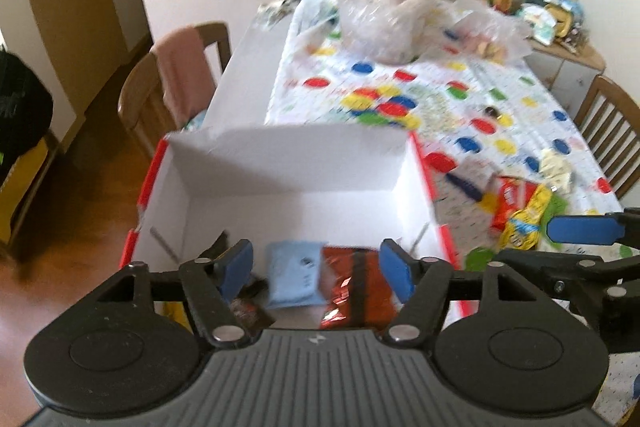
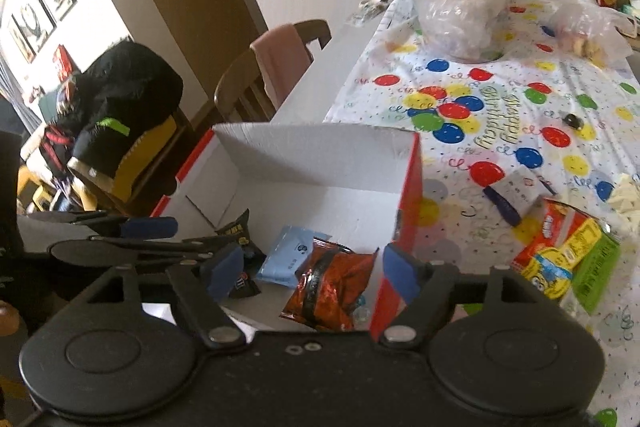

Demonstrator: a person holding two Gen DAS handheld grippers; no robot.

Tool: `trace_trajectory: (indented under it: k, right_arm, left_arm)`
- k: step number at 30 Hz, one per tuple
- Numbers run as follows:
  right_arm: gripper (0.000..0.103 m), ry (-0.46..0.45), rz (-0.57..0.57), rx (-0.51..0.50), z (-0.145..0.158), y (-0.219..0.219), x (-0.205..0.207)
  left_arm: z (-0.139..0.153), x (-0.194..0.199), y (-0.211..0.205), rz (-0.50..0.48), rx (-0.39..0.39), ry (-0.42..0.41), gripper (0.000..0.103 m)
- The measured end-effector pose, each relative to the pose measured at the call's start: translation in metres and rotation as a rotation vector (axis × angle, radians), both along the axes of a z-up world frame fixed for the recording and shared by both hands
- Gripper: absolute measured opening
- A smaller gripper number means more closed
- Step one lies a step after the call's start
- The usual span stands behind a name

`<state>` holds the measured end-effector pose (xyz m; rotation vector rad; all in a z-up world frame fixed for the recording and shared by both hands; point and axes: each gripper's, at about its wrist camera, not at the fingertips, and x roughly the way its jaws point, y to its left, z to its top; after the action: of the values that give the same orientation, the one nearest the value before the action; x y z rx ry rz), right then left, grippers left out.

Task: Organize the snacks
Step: 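Withdraw both open grippers from the box back toward the snack pile, then reach the left gripper toward the yellow minion packet while the right gripper approaches the beige translucent packet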

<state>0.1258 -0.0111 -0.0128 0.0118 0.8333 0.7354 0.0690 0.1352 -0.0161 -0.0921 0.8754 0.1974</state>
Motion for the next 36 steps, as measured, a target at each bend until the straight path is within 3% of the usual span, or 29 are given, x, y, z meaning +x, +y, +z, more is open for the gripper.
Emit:
trace_trajectory:
  k: [9, 18, 20, 23, 28, 36]
  right_arm:
    - [0.085, -0.014, -0.071, 0.031, 0.01, -0.074, 0.0]
    - [0.088, -0.002, -0.185, 0.024, 0.007, -0.162, 0.017]
    - [0.098, -0.005, -0.211, 0.014, 0.006, -0.178, 0.02]
    - [0.099, -0.008, -0.233, 0.003, 0.004, -0.205, 0.027]
    - [0.099, 0.008, -0.272, -0.015, -0.004, -0.243, 0.047]
    - [0.099, 0.061, -0.277, -0.026, -0.034, -0.278, 0.087]
  left_arm:
    - [0.01, 0.008, -0.064, -0.133, -0.043, -0.06, 0.076]
    - [0.001, 0.034, -0.128, -0.268, -0.078, -0.046, 0.079]
    - [-0.004, 0.043, -0.142, -0.307, -0.076, -0.027, 0.079]
    - [-0.015, 0.06, -0.163, -0.38, -0.06, 0.024, 0.079]
    - [-0.041, 0.081, -0.195, -0.493, 0.034, 0.098, 0.079]
    - [-0.088, 0.113, -0.207, -0.481, 0.1, 0.229, 0.079]
